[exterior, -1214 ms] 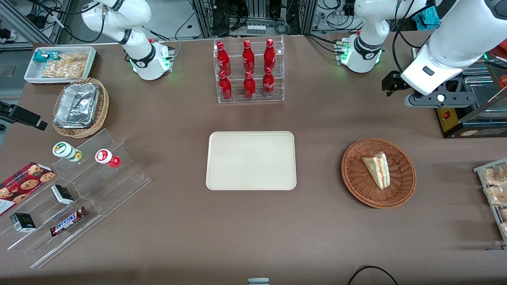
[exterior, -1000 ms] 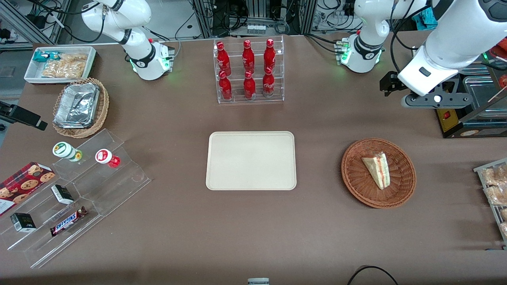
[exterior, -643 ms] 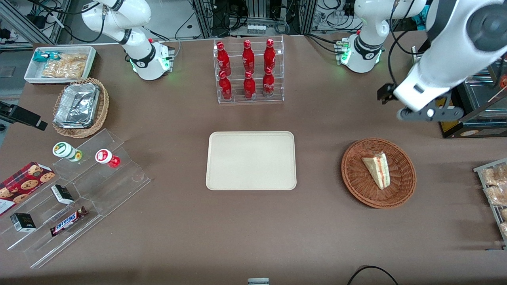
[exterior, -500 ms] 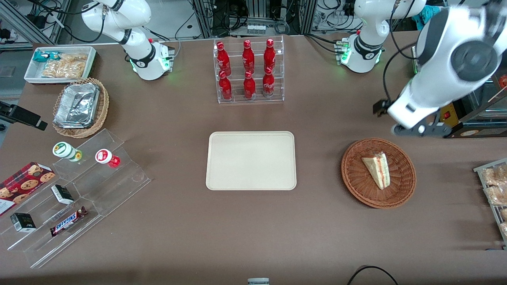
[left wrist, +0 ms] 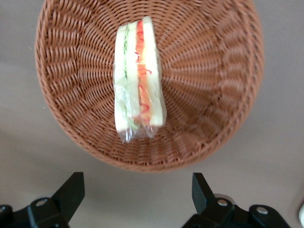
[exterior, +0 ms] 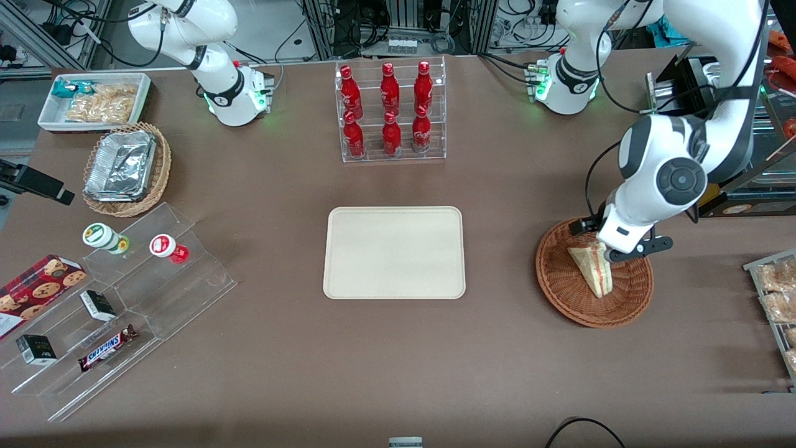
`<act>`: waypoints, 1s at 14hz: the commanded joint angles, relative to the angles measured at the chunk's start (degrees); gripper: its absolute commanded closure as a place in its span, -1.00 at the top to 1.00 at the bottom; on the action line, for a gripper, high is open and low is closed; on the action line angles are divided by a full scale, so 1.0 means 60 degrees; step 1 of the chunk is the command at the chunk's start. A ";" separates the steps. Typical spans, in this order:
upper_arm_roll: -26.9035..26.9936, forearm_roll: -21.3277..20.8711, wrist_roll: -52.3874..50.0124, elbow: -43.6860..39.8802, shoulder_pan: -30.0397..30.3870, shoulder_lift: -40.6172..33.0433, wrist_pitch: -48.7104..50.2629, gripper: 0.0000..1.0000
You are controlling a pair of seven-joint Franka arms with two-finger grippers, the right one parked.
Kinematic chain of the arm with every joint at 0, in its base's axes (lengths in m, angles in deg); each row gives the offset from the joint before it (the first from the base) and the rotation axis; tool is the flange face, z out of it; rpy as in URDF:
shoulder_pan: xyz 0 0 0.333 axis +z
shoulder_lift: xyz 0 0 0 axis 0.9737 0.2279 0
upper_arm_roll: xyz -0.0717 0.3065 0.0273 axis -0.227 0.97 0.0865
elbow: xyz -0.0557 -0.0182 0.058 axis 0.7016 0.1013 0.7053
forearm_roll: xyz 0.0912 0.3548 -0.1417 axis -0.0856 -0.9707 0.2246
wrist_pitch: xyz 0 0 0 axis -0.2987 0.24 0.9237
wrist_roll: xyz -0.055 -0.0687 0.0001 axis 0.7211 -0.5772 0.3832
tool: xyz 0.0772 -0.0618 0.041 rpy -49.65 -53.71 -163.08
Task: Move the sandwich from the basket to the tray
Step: 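Close the left gripper on the wrapped sandwich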
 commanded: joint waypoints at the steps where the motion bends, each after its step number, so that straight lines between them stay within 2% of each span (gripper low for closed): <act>1: 0.0181 0.0015 -0.0758 0.0021 0.0037 0.0539 -0.0744 1.00; 3: 0.0182 0.0103 -0.0964 0.0006 0.0344 0.0847 -0.1170 1.00; 7: 0.0182 0.0118 -0.1812 0.0021 0.0345 0.1535 -0.2078 1.00; 8: 0.0182 0.0103 -0.1930 -0.0023 0.0345 0.1740 -0.2283 0.90; 9: 0.0182 0.0118 -0.2091 -0.0110 0.0345 0.1800 -0.2271 -0.13; 10: 0.0182 0.0118 -0.2209 -0.0140 0.0389 0.1815 -0.2270 -0.53; 11: 0.0182 0.0118 -0.2210 -0.0213 0.0418 0.1816 -0.2270 -0.70; 14: 0.0182 0.0060 -0.2079 -0.0476 0.0389 0.1772 -0.1965 -0.81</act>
